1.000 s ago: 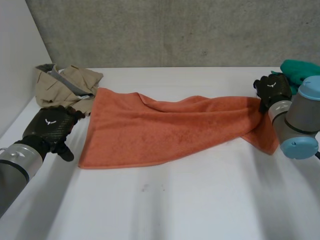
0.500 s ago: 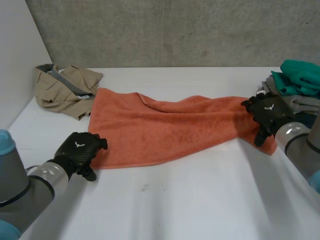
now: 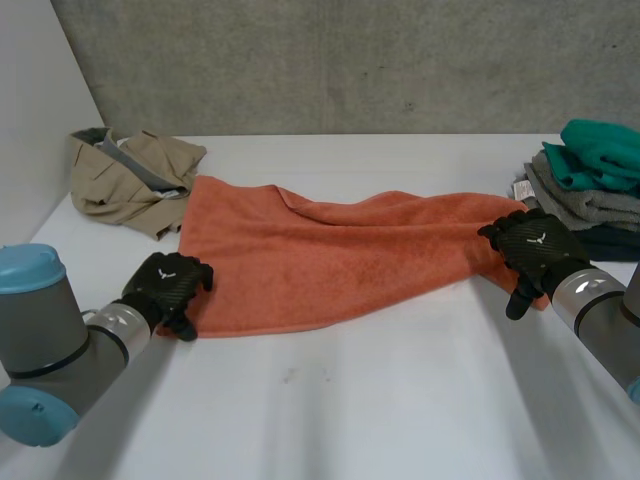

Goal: Fold the laundry.

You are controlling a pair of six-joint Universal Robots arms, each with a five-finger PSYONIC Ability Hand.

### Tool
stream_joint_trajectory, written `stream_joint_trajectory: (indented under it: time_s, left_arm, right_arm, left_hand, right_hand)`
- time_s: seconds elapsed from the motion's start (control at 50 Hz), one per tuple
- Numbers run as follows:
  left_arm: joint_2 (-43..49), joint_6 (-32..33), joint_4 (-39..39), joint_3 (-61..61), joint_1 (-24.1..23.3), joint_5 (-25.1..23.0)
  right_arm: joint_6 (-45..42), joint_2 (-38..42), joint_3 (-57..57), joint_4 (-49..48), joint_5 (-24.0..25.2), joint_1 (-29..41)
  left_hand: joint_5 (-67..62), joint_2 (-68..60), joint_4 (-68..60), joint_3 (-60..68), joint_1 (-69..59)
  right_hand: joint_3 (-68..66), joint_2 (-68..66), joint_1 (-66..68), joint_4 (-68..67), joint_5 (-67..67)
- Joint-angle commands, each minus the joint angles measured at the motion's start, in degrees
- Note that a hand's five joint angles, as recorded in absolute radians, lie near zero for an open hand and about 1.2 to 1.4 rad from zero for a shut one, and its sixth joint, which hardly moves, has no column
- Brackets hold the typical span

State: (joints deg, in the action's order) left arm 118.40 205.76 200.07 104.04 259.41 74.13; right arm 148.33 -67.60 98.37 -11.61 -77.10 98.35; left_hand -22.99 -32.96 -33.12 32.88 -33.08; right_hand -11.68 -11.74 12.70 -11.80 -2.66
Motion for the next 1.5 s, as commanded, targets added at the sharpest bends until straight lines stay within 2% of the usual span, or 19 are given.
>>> stream_joint_trajectory:
  time_s: [0.02, 0.2, 0.48, 0.52, 0.58, 0.6, 0.68, 0.76, 0.88, 0.96, 1.12, 1.46, 1.5]
  left_arm:
    - [2.98, 1.39, -0.12, -3.05, -0.49, 0.14]
    - [4.30, 2.45, -0.03, -6.30, -0.66, 0.14]
    - [6.32, 2.54, -0.03, -10.87, -1.36, 3.39]
    - [6.76, 2.54, -0.03, -11.14, -1.36, 3.48]
    - [6.85, 2.45, -0.03, -11.23, -1.54, 3.74]
    - [6.76, 2.45, -0.03, -11.31, -1.80, 4.00]
    - [5.01, 2.27, -0.03, -10.79, -3.20, 6.98]
    - [-0.69, 1.48, -0.03, -9.56, -3.74, 10.06]
    - [-6.33, 1.04, -0.12, -7.27, -3.83, 10.86]
    - [-10.81, -0.97, -0.65, -5.87, -3.91, 10.86]
    - [-16.00, -5.99, -0.73, -4.81, -4.35, 10.51]
    - [-16.36, -6.25, -0.12, -5.51, -4.09, 10.34]
    - [-16.27, -6.25, -0.12, -5.51, -4.09, 10.34]
  right_arm:
    - [-0.14, 0.02, 0.51, -0.08, 0.37, 0.00]
    - [-0.06, 0.02, 0.77, -0.61, 0.46, 0.00]
    - [-0.14, 0.10, 1.21, -0.96, 0.37, 0.17]
    - [-0.14, 0.10, 1.21, -1.05, 0.37, 0.09]
    - [-0.14, 0.10, 1.12, -1.14, -0.07, -0.18]
    - [-0.14, 0.02, 1.04, -1.05, -0.16, -0.35]
    - [0.30, -0.25, 0.25, -0.35, -0.77, -1.84]
    - [0.47, -1.04, -0.28, 0.53, -0.77, -3.25]
    - [0.91, -1.74, -3.53, 8.69, -0.69, -5.71]
    - [0.91, -1.13, -4.94, 12.57, -0.16, -7.29]
    - [1.44, 5.37, -5.91, 5.91, 0.28, -7.21]
    - [0.74, 11.88, -9.78, 4.49, 0.46, -6.94]
    - [0.74, 12.58, -9.95, 4.31, 0.37, -6.94]
  left_hand:
    - [-7.67, -7.69, -7.54, 7.78, -7.57]
    - [-17.42, -17.44, -17.29, 17.53, -17.32]
    - [-19.78, -19.80, -19.65, 19.88, -19.68]
    - [-24.30, -24.32, -24.17, 24.41, -24.20]
    - [-44.95, -44.97, -44.82, 45.06, -44.85]
    - [-46.99, -47.01, -46.86, 47.10, -46.90]
    - [-47.01, -47.04, -46.88, 47.12, -46.92]
    - [-47.01, -47.04, -46.88, 47.12, -46.92]
    - [-47.01, -47.04, -46.88, 47.12, -46.92]
    - [-47.01, -47.04, -46.88, 47.12, -46.92]
    - [-47.01, -47.04, -46.88, 47.12, -46.92]
    - [-47.01, -47.04, -46.88, 47.12, -46.92]
    - [-47.01, -47.04, -46.88, 47.12, -46.92]
  right_hand:
    - [1.68, 1.74, -2.70, 1.80, 2.66]
    - [1.68, 1.74, -2.70, 1.80, 2.66]
    - [1.68, 1.74, -2.70, 1.80, 2.66]
    - [1.68, 1.74, -2.70, 1.80, 2.66]
    - [1.68, 1.74, -2.70, 1.80, 2.66]
    - [1.68, 1.74, -2.70, 1.80, 2.66]
    - [1.68, 1.74, -2.70, 1.80, 2.66]
    - [1.68, 1.74, -2.70, 1.80, 2.66]
    - [1.68, 1.74, -2.70, 1.80, 2.66]
    - [-4.79, -4.73, 3.77, -4.67, -3.81]
    - [-8.47, -8.41, 7.45, -8.35, -7.49]
    - [-18.24, -18.18, 17.23, -18.12, -17.27]
    - [-23.28, -23.22, 22.26, -23.16, -22.30]
